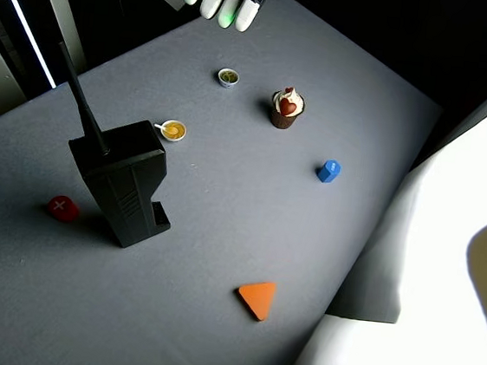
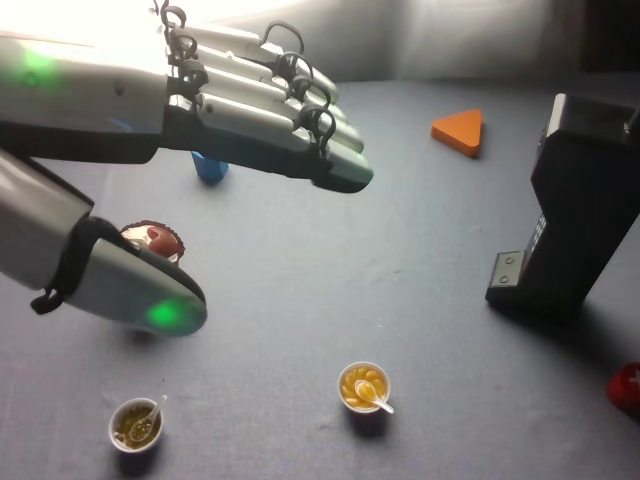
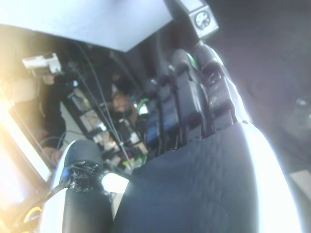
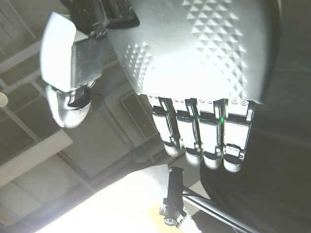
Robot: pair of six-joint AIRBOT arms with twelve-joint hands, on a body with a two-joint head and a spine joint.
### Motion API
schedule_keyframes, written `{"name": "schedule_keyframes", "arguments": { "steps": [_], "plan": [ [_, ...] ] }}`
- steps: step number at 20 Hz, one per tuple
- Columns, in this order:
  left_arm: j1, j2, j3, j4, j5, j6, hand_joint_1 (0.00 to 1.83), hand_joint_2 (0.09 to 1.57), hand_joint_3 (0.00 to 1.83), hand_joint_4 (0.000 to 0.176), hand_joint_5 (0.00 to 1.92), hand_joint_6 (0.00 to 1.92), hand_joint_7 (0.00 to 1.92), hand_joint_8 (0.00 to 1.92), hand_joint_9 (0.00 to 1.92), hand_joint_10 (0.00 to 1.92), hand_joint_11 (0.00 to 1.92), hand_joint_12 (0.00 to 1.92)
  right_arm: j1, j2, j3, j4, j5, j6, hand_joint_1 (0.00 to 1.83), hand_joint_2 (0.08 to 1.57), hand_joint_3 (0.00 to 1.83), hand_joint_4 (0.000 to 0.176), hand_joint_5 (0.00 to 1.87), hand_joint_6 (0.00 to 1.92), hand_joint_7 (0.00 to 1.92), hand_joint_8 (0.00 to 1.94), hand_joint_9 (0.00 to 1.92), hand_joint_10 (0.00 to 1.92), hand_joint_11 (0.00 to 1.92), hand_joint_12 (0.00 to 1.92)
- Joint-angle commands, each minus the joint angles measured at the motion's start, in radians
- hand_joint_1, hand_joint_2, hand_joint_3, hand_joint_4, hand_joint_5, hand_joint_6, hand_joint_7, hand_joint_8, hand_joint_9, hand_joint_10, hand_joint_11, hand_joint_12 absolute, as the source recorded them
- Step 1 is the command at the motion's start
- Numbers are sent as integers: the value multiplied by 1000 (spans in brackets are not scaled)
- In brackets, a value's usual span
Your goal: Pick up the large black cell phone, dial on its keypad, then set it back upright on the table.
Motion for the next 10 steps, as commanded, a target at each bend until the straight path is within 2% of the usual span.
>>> {"name": "schedule_keyframes", "arguments": {
  "steps": [1, 3, 6, 10],
  "plan": [
    [-29, 11, 5, -89, 2, -10, 72, 1171, 8, 0, 168, 8, 164, 6, 155, 11, 0, 350, 1, 6, -1, 12, 114, 3, 175, 987, 9, 0, 151, 3, 150, 3, 143, 6, 0, 469],
    [-29, 11, 5, -90, -6, -6, 71, 1174, 3, 0, 154, 2, 150, 2, 148, 3, 0, 322, -18, -3, -16, 69, 112, -5, 178, 988, 2, 0, 153, 6, 151, 6, 139, 5, 0, 456],
    [-29, 11, 5, -89, -31, 42, 52, 1181, 1, 0, 144, 4, 142, 4, 137, 2, 0, 268, -61, -24, -23, 137, 101, -13, 177, 991, 1, 0, 156, 2, 148, 3, 136, 2, 0, 426],
    [-28, 10, 7, -63, -65, 30, 73, 1177, 0, 0, 163, 1, 174, 2, 149, 2, 0, 278, -138, -122, 25, 194, 100, -13, 199, 985, 0, 0, 145, 3, 144, 4, 133, 3, 0, 410]
  ]
}}
